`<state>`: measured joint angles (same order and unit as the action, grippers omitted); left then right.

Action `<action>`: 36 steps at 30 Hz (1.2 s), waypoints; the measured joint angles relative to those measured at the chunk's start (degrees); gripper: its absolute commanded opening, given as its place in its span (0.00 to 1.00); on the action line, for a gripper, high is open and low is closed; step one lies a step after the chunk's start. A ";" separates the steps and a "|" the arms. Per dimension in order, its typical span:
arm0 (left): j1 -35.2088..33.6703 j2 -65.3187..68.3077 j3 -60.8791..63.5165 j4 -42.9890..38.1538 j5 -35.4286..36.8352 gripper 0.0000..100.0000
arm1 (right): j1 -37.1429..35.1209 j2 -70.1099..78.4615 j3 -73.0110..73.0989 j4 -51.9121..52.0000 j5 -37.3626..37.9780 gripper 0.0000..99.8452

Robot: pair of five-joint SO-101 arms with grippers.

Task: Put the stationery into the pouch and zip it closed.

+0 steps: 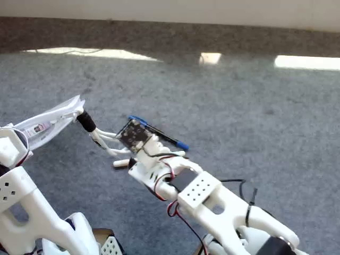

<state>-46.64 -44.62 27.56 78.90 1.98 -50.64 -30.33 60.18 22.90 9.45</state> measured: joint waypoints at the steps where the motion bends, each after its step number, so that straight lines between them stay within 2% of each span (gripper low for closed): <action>1: 0.00 0.00 0.00 0.00 0.00 0.01 | -0.35 1.41 -0.44 0.00 0.18 0.16; 17: 0.00 0.00 0.00 0.00 0.00 0.01 | -0.53 24.00 -12.84 0.00 0.53 0.16; 23: 0.00 0.00 0.00 0.00 0.00 0.01 | -0.44 29.19 -15.03 -0.35 6.86 0.16; 25: 0.00 0.00 0.00 0.00 0.00 0.01 | -0.44 30.33 -15.30 -0.53 8.26 0.14; 29: 0.00 0.00 0.00 0.00 0.00 0.01 | -0.44 30.77 -15.74 -0.44 9.05 0.00; 36: 0.00 0.00 0.00 0.00 0.00 0.01 | -0.35 30.77 -15.74 -0.44 9.05 0.00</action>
<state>-46.64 -44.62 27.56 78.90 1.98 -50.99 0.44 44.44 22.46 18.51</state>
